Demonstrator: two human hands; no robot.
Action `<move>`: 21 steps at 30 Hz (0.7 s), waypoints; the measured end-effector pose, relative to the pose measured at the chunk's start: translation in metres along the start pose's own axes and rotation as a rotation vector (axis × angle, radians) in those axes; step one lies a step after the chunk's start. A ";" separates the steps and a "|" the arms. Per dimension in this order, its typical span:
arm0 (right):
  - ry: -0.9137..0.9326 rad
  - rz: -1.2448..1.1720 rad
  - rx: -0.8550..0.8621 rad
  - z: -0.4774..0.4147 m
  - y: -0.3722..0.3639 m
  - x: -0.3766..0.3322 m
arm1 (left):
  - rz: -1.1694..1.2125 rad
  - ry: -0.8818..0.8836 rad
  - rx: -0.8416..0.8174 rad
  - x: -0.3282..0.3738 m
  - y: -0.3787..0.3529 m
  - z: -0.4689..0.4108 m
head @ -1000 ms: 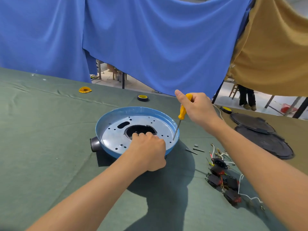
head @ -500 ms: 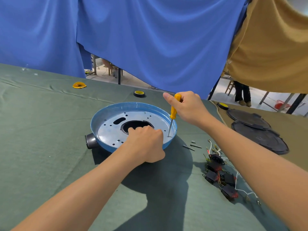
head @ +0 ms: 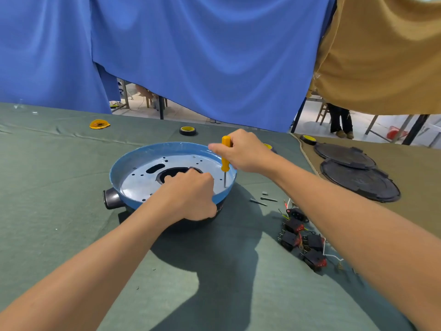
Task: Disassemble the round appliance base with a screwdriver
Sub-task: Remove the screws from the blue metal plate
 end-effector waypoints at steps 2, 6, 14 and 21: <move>-0.042 0.014 -0.061 0.000 -0.007 0.004 | -0.047 -0.011 0.001 0.003 -0.007 0.003; -0.008 0.033 -0.065 0.002 -0.004 -0.002 | -0.128 -0.012 -0.105 0.000 -0.014 0.008; -0.033 0.113 -0.168 0.009 -0.004 0.004 | -0.054 -0.025 -0.097 -0.006 -0.010 0.000; -0.025 0.126 -0.153 0.009 -0.009 -0.002 | 0.013 -0.001 -0.111 -0.015 -0.007 -0.008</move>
Point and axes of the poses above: each hand's wrist, its own z-axis away from the middle knuckle, its own y-axis out of the back of the hand, x = y × z, the point moved 7 cm from there along -z, towards the middle knuckle, and after that the axes turned 12 degrees about -y, right-handed, at the moved point
